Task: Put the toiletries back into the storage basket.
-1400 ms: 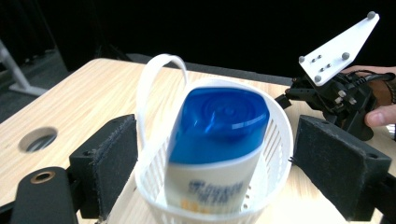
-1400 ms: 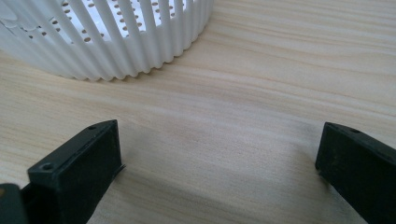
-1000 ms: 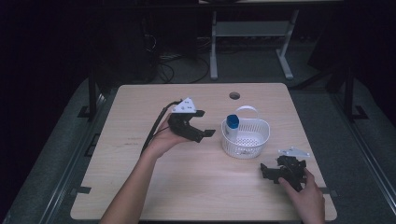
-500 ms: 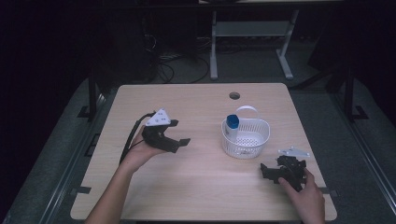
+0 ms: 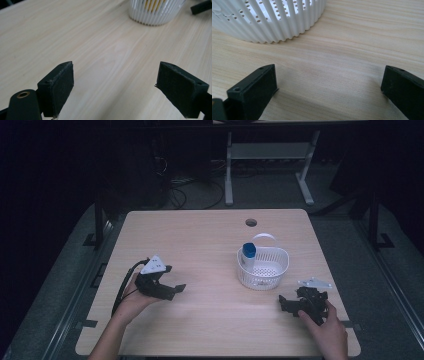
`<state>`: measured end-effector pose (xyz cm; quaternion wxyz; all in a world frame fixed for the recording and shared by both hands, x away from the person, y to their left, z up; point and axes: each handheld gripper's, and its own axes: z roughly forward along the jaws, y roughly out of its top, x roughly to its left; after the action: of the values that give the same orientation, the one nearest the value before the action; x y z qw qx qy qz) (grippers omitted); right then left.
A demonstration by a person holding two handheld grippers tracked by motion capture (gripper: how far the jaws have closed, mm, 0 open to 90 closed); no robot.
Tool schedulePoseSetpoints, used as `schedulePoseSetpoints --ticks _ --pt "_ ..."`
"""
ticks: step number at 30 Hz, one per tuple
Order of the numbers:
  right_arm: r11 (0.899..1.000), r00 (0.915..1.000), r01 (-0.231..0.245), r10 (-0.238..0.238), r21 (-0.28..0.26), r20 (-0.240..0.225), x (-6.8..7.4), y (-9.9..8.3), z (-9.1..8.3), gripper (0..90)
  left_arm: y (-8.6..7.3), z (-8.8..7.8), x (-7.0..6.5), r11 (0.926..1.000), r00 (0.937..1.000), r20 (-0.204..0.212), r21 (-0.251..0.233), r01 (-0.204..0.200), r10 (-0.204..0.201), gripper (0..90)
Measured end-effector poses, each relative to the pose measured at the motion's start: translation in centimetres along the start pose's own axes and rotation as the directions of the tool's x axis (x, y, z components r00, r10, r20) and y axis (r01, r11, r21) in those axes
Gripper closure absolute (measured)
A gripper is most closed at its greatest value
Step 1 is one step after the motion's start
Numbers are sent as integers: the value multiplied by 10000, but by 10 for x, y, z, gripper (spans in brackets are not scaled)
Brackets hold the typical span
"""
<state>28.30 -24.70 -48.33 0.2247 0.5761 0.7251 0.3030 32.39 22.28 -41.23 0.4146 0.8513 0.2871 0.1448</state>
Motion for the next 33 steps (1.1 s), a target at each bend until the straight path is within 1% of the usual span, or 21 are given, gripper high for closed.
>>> schedulePoseSetpoints --ticks 3,7,10,12,13,15,16,19,22,23,25,27,28,29,31,32,33 --pt "10000 10000 1 -1 0 0 0 0 0 0 -11 -4 -3 9995 9996 -229 265 141 -135 140" --pt "10000 10000 -1 1 1 -2 0 0 0 0 -26 -9 -6 9979 9990 -388 589 256 -234 141" --pt "10000 10000 -1 1 1 -3 0 0 0 0 -34 -11 -7 9967 9985 -481 753 311 -275 141" --pt "10000 10000 2 -2 1 1 0 0 0 0 -41 -12 -7 9950 9973 -668 932 355 -293 141" --pt "10000 10000 2 -2 1 0 0 0 0 0 -45 -13 -7 9945 9970 -688 961 419 -353 141" --pt "10000 10000 -1 1 1 -2 0 0 0 0 -49 -12 -6 9917 9967 -677 1173 523 -446 142" --pt "10000 10000 1 -1 0 0 0 0 0 0 -52 -12 -5 9907 9965 -714 1256 524 -436 141" --pt "10000 10000 -4 4 1 -2 0 0 0 0 -59 -11 -4 9891 9955 -716 1292 711 -622 141" --pt "10000 10000 1 -1 1 -1 0 0 0 0 -65 -9 -4 9859 9955 -784 1544 645 -529 141" --pt "10000 10000 -3 3 0 -1 0 0 0 0 -67 -9 -4 9856 9956 -743 1545 687 -577 141" --pt "10000 10000 -1 1 0 -1 0 0 0 0 -70 -8 -4 9855 9961 -741 1587 600 -488 141" --pt "10000 10000 -2 2 2 -3 0 0 0 0 -75 -6 -3 9813 9957 -851 1850 529 -377 141" --pt "10000 10000 1 -1 1 0 0 0 0 0 -76 -6 -2 9828 9955 -821 1741 614 -476 133" --pt "10000 10000 -3 3 2 -1 0 0 0 0 -77 -7 -1 9828 9950 -788 1690 743 -616 134" --pt "10000 10000 1 -1 1 1 0 0 0 0 -80 -7 0 9861 9949 -805 1495 727 -611 133" --pt "10000 10000 3 -3 1 1 0 0 0 0 -81 -7 1 9878 9953 -746 1388 710 -611 132" --pt "10000 10000 -3 3 2 1 0 0 0 0 -84 -7 1 9912 9958 -705 1145 670 -592 132"
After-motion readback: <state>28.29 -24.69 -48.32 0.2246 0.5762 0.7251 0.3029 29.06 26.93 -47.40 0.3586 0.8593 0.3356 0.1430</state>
